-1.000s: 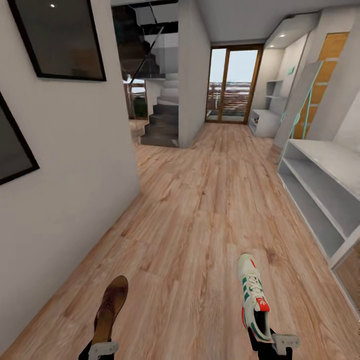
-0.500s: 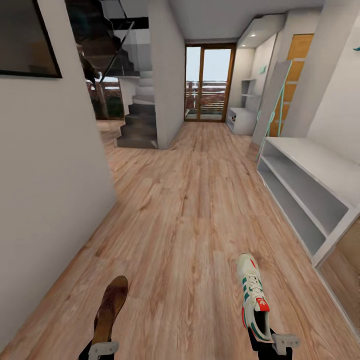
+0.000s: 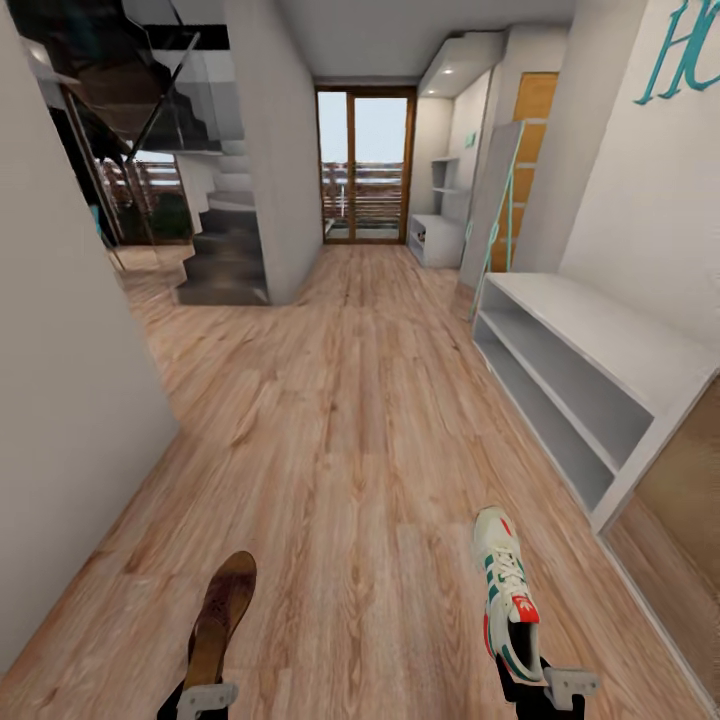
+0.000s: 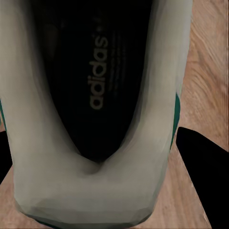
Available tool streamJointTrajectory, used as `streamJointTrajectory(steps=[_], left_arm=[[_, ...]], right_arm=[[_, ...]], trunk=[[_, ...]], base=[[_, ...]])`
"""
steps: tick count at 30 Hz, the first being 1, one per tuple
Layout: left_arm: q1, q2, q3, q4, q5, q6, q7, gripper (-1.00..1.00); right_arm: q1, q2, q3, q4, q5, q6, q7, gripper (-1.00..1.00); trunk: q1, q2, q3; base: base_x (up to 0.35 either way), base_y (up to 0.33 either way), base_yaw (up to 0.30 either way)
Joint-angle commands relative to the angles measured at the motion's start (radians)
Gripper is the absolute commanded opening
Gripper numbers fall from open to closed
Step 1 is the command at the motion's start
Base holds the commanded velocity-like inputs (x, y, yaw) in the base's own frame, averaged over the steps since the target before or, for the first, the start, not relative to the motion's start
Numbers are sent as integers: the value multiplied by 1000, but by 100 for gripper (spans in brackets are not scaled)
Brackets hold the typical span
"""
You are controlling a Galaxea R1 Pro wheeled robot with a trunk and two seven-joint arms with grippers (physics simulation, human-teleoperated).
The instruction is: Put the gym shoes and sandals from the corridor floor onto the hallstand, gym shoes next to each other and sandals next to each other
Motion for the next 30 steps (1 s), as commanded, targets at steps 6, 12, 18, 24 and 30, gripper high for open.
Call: streamJointTrajectory(steps=[6, 12, 18, 24, 30], left_arm=[[0, 0, 6, 0, -13, -3, 3, -100], [0, 0, 6, 0, -13, -3, 3, -100], [0, 0, 6, 0, -13, -3, 3, -100], [0, 0, 7, 0, -13, -3, 3, -100], [0, -1, 7, 2, -12, -4, 3, -100]], right_arm=[[-1, 0, -9, 1, 7, -3, 3, -100], [-1, -3, -9, 0, 8, -2, 5, -100], [-1, -4, -8, -1, 8, -2, 5, -100], [-1, -3, -8, -1, 9, -3, 5, -100], [-1, -2, -8, 1, 9, -3, 5, -100]], trunk=[[0, 0, -1], [0, 0, -1], [0, 0, -1], [0, 0, -1], [0, 0, -1]], base=[[337, 0, -212], [337, 0, -25], [337, 0, -3], [337, 0, 0], [337, 0, 0]])
